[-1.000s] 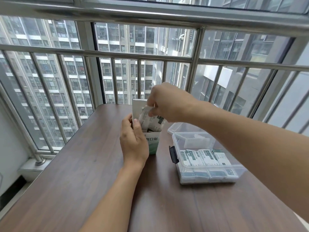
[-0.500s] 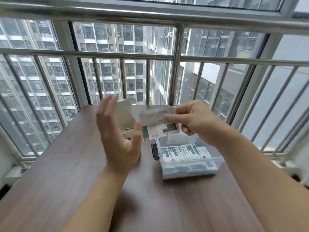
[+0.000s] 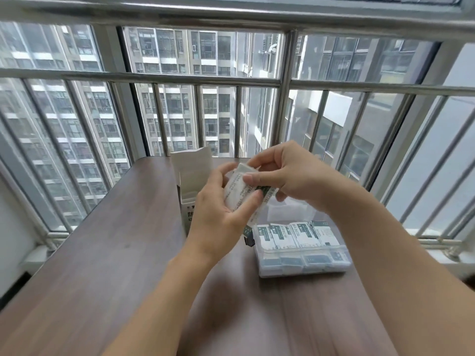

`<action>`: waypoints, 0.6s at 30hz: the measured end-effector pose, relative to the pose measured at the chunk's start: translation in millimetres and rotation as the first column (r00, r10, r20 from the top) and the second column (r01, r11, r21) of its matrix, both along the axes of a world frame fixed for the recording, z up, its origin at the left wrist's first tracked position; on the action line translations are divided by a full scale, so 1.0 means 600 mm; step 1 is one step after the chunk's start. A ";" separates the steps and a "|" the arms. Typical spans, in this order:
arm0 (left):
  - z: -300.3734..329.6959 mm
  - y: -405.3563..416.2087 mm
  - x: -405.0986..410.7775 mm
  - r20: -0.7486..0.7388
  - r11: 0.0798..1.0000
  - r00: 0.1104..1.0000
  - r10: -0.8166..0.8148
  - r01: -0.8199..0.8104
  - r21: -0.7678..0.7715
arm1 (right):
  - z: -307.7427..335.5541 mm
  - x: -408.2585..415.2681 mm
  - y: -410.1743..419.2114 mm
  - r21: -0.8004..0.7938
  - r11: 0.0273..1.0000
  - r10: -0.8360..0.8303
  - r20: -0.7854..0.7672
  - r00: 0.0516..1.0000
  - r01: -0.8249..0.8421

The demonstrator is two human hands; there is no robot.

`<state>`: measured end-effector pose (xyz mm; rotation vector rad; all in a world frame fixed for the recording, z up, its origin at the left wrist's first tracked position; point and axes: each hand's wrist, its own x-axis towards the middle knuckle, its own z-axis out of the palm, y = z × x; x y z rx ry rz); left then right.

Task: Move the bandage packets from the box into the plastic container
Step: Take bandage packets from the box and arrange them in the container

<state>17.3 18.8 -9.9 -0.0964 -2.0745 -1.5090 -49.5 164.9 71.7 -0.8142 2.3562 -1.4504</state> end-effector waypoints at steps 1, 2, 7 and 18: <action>0.003 0.001 -0.002 0.068 0.993 0.996 -0.054 0.047 0.111 | -0.003 -0.003 -0.005 -0.018 1.000 0.000 0.003 1.000 0.000; 0.005 -0.001 -0.005 0.134 0.974 0.985 -0.107 0.076 0.214 | -0.005 -0.007 -0.011 -0.043 0.999 0.009 0.018 1.000 -0.009; 0.021 -0.003 -0.010 0.247 0.754 0.916 -0.315 0.083 0.652 | -0.001 -0.030 -0.013 -0.141 0.986 0.099 0.090 0.991 -0.085; 0.022 -0.007 -0.003 0.152 0.534 0.843 -0.515 0.178 0.826 | 0.004 -0.040 0.000 -0.106 0.979 0.170 -0.039 0.985 -0.173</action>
